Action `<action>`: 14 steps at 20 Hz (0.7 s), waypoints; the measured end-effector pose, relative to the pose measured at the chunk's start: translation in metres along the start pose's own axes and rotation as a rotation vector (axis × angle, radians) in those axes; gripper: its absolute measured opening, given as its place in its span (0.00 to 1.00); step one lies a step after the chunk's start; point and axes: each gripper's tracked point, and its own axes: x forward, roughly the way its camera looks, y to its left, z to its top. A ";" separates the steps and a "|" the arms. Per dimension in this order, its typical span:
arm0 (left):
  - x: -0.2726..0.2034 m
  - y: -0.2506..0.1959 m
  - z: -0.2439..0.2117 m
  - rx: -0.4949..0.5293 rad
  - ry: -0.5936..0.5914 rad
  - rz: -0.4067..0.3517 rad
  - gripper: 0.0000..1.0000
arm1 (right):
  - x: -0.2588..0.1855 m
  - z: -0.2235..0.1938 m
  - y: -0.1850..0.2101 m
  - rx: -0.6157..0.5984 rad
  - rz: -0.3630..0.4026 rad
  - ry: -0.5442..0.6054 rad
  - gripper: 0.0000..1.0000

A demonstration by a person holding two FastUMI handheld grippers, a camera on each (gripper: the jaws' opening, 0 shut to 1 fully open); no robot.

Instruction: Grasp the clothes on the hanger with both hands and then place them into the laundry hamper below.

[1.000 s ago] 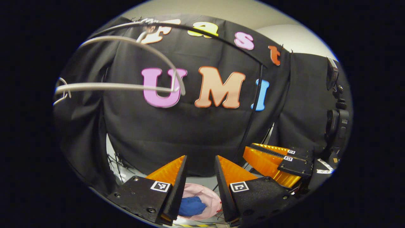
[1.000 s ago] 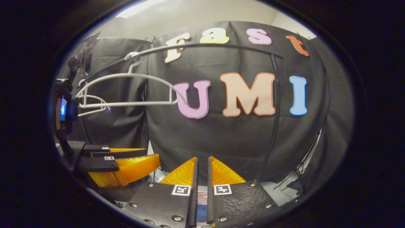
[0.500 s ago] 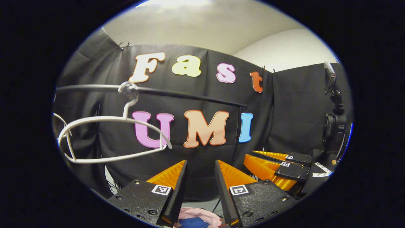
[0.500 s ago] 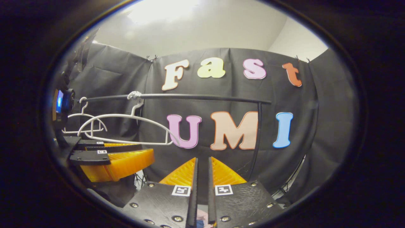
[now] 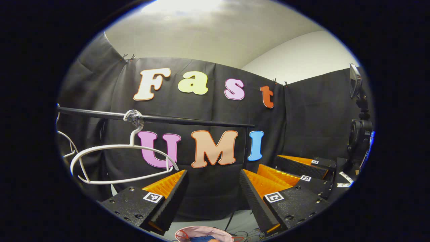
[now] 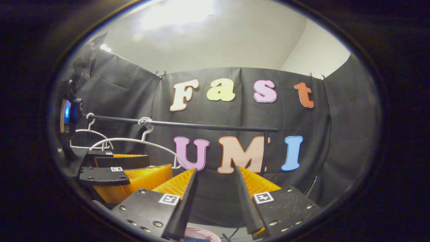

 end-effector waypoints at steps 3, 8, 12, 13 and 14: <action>0.000 0.003 -0.002 -0.007 -0.001 0.024 0.95 | -0.001 0.001 -0.009 0.008 -0.014 -0.006 0.93; -0.001 0.004 0.002 0.009 -0.014 0.049 0.92 | -0.005 0.002 -0.024 0.024 -0.035 -0.018 0.93; -0.002 0.000 0.003 0.019 -0.015 0.043 0.92 | -0.011 0.001 -0.033 0.033 -0.049 -0.014 0.93; -0.001 -0.001 0.003 0.020 -0.017 0.042 0.92 | -0.012 0.000 -0.038 0.036 -0.053 -0.014 0.93; 0.000 -0.004 0.002 0.023 -0.020 0.043 0.95 | -0.013 -0.002 -0.041 0.036 -0.057 -0.014 0.93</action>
